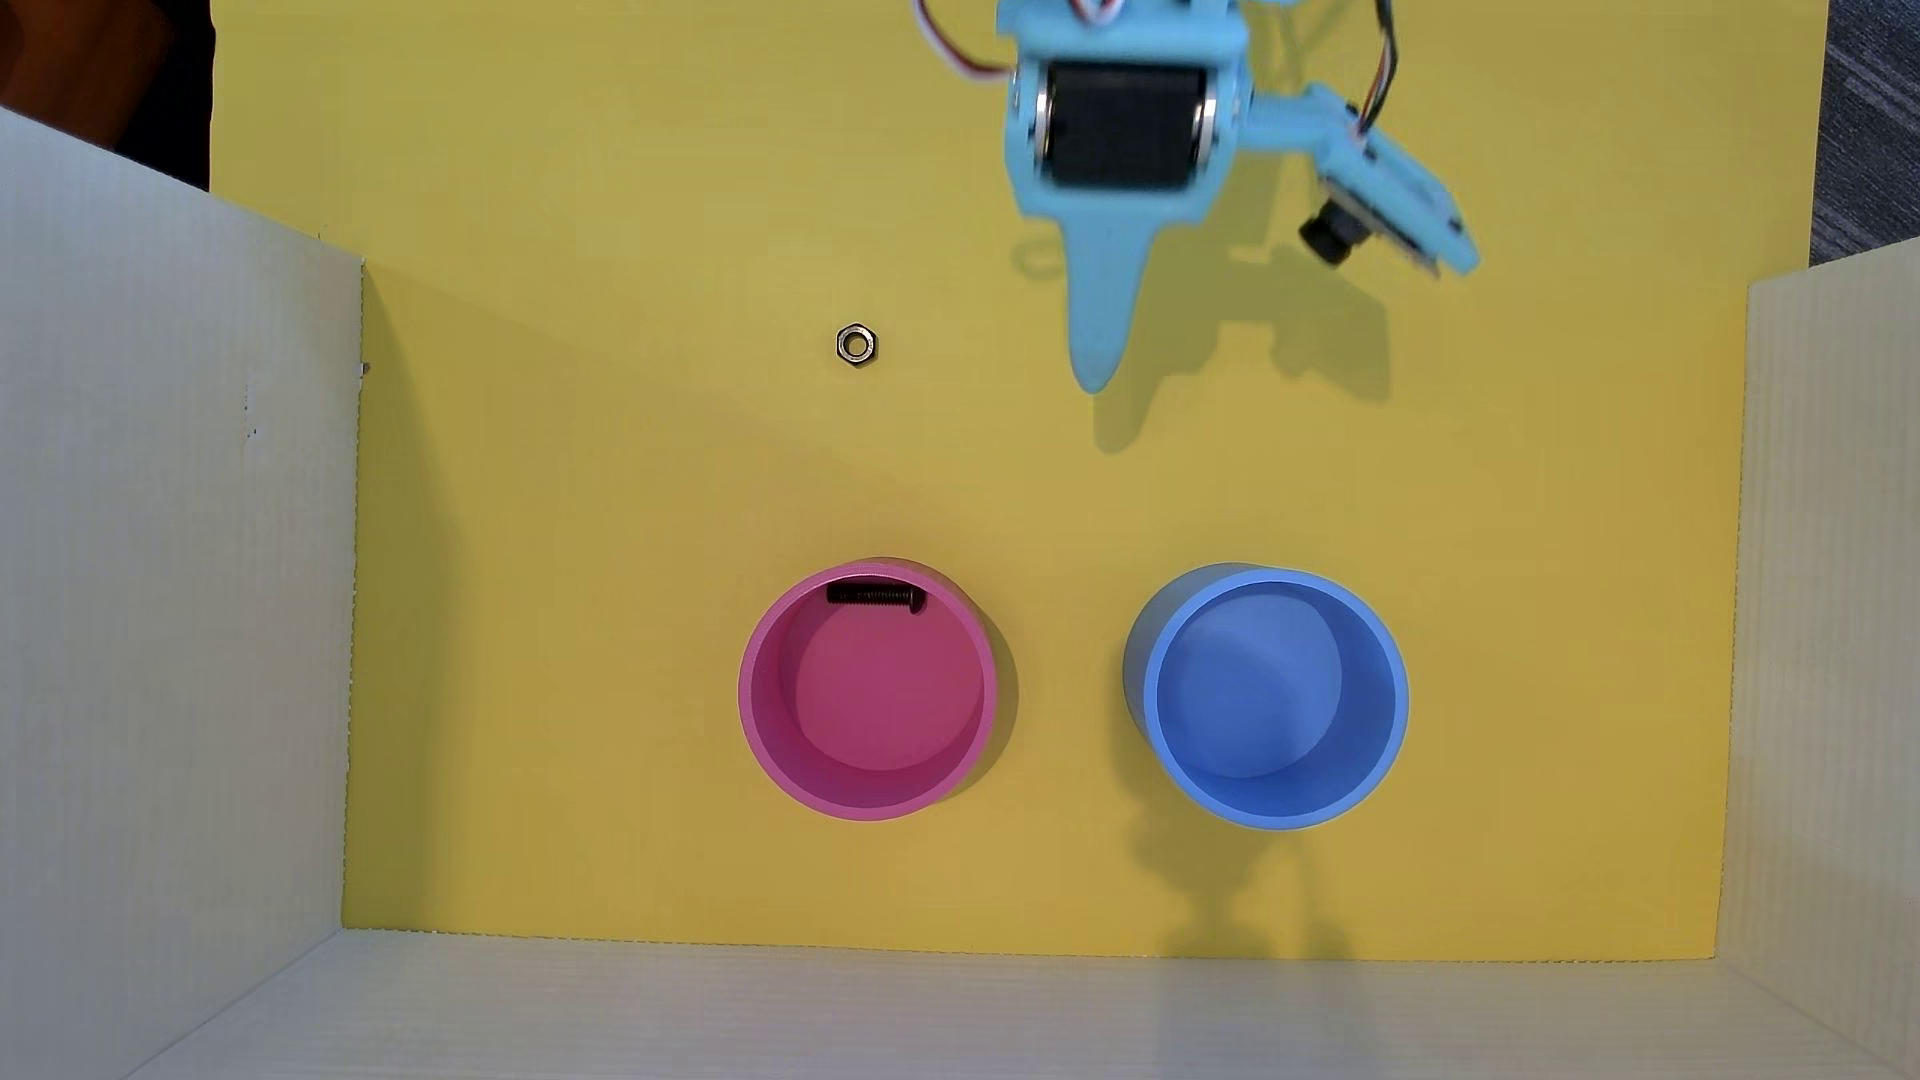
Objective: Pick up the bolt and place it in the pink box
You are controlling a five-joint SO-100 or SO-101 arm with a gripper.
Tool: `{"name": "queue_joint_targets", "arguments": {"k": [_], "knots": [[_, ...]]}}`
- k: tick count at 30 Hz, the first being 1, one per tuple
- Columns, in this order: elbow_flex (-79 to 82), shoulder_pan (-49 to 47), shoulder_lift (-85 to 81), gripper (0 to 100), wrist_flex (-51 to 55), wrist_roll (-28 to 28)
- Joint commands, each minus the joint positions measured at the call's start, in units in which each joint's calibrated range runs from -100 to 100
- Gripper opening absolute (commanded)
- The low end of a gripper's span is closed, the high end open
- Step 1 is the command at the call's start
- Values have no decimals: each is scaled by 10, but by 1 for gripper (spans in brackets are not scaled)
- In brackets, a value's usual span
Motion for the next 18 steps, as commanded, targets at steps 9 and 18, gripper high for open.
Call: {"name": "queue_joint_targets", "arguments": {"k": [9, 18], "knots": [[141, -33, -242, 1, 162, -42], [163, -65, -235, 1, 285, -80]]}}
